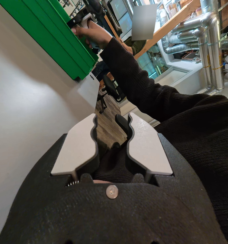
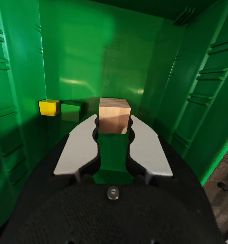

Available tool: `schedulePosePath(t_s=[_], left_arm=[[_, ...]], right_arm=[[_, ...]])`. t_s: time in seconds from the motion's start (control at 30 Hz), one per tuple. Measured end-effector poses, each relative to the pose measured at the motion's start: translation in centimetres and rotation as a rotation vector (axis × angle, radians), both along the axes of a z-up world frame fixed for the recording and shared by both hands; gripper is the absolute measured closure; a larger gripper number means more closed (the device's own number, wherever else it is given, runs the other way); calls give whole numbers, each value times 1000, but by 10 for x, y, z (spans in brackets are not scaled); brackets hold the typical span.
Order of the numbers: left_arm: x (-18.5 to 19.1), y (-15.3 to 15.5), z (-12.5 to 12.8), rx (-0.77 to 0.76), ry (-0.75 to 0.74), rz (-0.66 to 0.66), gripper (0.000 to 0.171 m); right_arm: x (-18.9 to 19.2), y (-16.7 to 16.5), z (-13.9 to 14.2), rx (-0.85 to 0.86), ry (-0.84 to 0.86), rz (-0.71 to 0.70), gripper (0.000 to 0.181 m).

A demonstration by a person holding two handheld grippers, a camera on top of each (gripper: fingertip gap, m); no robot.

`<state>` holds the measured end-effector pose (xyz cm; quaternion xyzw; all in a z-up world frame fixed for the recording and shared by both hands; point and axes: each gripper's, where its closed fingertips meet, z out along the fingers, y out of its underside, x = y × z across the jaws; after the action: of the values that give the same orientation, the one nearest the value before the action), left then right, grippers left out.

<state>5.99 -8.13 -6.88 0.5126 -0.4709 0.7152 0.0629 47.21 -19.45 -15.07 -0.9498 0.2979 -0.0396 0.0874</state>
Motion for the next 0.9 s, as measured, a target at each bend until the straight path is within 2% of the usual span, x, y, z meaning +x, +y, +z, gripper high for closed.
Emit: schedulePosePath(t_s=[0.4, 0.9], left_arm=[[0, -1, 0, -50, 24, -17, 127], [-2, -5, -2, -24, 28, -30, 127]], right_arm=[[-4, 7, 0, -39, -58, -35, 138], [-9, 6, -1, -38, -49, -55, 138]])
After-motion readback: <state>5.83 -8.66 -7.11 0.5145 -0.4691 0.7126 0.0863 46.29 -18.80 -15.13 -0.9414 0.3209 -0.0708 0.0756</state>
